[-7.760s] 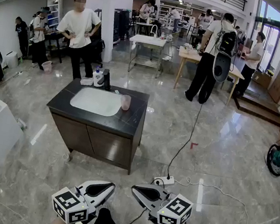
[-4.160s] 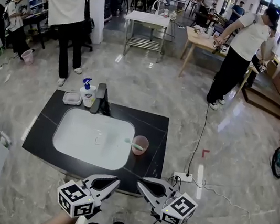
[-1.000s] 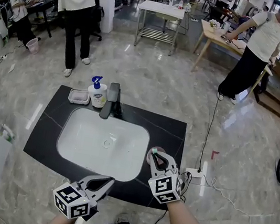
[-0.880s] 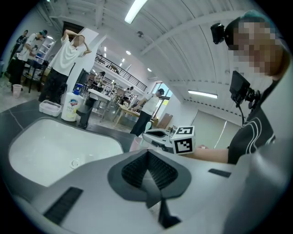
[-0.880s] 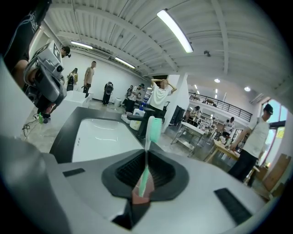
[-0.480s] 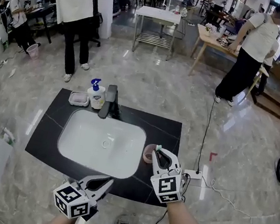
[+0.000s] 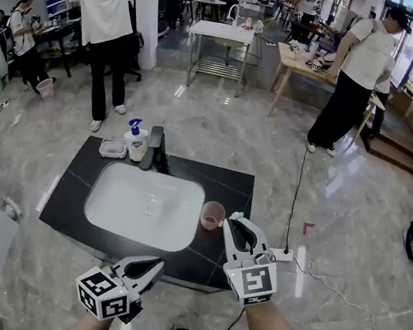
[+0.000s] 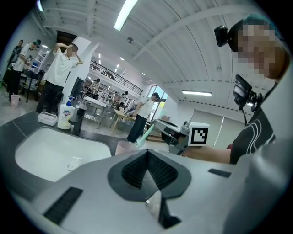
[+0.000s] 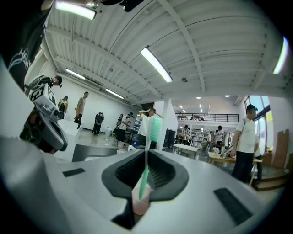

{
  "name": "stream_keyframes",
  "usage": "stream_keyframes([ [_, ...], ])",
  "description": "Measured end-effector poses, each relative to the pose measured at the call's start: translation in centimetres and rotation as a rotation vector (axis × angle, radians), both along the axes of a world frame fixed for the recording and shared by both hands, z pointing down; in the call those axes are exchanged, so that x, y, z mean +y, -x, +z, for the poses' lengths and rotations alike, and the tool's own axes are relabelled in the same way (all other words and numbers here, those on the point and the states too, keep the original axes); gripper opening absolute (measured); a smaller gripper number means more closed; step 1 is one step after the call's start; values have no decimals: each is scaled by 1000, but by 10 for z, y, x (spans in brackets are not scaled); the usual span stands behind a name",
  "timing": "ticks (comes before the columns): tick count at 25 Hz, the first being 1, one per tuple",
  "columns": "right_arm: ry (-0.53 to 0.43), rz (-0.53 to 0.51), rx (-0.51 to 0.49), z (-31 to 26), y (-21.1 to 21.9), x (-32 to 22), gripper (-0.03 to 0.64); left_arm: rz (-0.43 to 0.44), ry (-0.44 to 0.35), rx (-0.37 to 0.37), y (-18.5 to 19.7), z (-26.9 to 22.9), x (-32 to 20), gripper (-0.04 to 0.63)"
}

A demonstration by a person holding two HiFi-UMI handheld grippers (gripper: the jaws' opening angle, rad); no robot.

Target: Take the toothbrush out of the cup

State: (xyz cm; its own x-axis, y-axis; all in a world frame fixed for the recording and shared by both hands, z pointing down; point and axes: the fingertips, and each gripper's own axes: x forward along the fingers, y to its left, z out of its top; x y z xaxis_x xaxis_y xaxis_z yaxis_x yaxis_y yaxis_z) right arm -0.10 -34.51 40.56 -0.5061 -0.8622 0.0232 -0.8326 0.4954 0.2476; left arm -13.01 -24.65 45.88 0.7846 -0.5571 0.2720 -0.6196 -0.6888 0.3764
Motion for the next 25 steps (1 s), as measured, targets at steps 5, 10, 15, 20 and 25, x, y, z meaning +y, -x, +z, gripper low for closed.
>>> stream_keyframes([
  [5, 78, -25, -138, -8, -13, 45, 29, 10, -22, 12, -11, -8, 18, 3],
  [10, 134, -95, -232, -8, -18, 93, 29, 22, -49, 23, -25, -15, 41, 3],
  [15, 168, -191, -274, -16, -17, 148, 29, 28, -73, 30, -38, -22, 74, 3],
  [20, 210, -292, -332, -21, -20, 205, 29, 22, -91, 33, -50, -26, 112, 3],
  [25, 238, -318, -325, -8, -27, 254, 29, 21, -105, 39, -59, -28, 151, 3],
])
